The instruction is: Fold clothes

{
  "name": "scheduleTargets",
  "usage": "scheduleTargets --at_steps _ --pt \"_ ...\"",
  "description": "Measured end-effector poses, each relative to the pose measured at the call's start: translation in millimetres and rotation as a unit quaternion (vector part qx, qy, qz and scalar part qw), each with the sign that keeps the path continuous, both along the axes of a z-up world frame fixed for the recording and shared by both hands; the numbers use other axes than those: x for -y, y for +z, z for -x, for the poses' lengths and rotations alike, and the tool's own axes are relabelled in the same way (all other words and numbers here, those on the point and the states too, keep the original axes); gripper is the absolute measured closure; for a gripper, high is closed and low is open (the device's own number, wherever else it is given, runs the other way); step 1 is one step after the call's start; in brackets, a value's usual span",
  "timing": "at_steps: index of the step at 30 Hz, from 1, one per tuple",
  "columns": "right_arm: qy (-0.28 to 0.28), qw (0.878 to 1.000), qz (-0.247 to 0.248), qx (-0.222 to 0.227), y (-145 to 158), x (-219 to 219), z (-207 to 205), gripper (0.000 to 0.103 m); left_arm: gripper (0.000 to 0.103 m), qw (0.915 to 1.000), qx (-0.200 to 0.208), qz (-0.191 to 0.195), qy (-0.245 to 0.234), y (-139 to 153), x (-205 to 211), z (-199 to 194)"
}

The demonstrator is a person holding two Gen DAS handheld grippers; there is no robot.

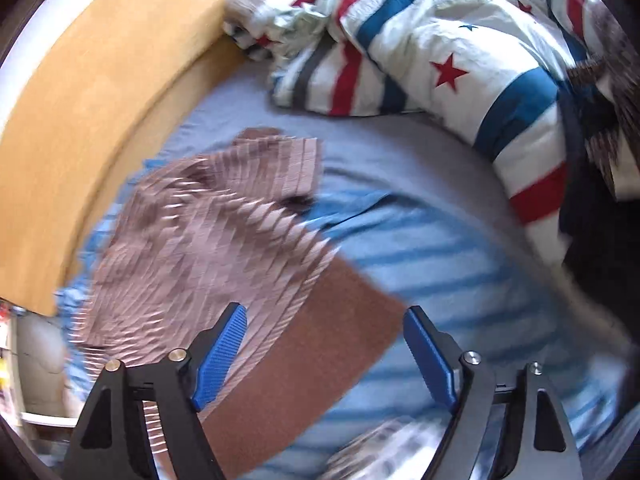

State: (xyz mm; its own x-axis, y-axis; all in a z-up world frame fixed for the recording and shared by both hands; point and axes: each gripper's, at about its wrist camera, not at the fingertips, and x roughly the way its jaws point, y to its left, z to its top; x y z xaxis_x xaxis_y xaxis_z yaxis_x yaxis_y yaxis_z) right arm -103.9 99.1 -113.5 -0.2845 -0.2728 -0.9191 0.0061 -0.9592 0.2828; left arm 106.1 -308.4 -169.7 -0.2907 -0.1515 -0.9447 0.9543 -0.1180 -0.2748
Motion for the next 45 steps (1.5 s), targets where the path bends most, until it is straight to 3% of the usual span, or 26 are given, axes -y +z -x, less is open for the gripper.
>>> scheduleTargets --at_steps 1,5,7,10,14,17,21,24,26,30,33,34,37,40,43,45 --pt "0.012 1.000 -0.024 0.015 -15 -1 12 0.018 0.022 0.9996 0.017 -0.013 -0.017 -7 -22 -9" --pt "0.071 0.986 -0.091 0.117 -92 2 45 0.025 0.023 0.9843 0.081 -0.140 -0.072 -72 -53 20" --pt "0.097 0.979 -0.110 0.141 -114 8 46 0.026 0.023 0.9803 0.101 -0.157 -0.064 -85 -63 22" --pt "0.093 0.983 -0.085 0.130 -101 13 46 0.023 0.023 0.9807 0.104 -0.160 -0.041 -87 -61 8" --pt "0.087 0.988 -0.050 0.116 -83 19 45 0.027 0.023 0.9893 0.044 -0.139 -0.001 -56 -39 -18" --pt "0.052 0.992 0.072 0.084 -42 19 37 0.028 0.023 0.9933 -0.021 -0.113 0.015 -19 -20 -33" --pt "0.029 0.976 0.215 0.012 37 19 19 0.027 0.025 0.9927 -0.101 -0.062 0.019 47 -25 -43" --pt "0.050 0.971 0.229 -0.052 111 33 4 0.024 0.025 0.9902 -0.137 -0.022 0.018 85 -24 -29" --pt "0.057 0.966 0.238 -0.089 155 39 1 0.020 0.025 0.9919 -0.125 -0.010 0.017 96 -21 -14" --pt "0.048 0.971 0.176 -0.154 199 50 10 0.017 0.025 0.9960 -0.087 0.010 0.020 112 -17 4" --pt "0.018 0.984 0.102 -0.144 140 44 10 0.017 0.029 0.9995 0.017 0.012 0.023 63 -16 -3" --pt "0.008 0.987 0.077 -0.141 120 42 9 0.018 0.040 0.9985 0.045 0.015 0.026 43 -20 -11" --pt "-0.022 0.991 0.002 -0.128 61 36 9 0.019 0.042 0.9918 0.123 -0.020 0.028 -27 -34 -40" --pt "-0.049 0.998 -0.027 -0.024 -28 10 3 0.023 0.043 0.9882 0.131 -0.070 0.036 -73 -45 -66" --pt "-0.077 0.996 -0.017 0.046 -82 -11 0 0.028 0.043 0.9917 0.118 -0.050 0.011 -76 -54 -70" --pt "-0.087 0.994 -0.011 0.058 -98 -15 1 0.025 0.053 0.9903 0.129 -0.045 -0.029 -75 -59 -61"
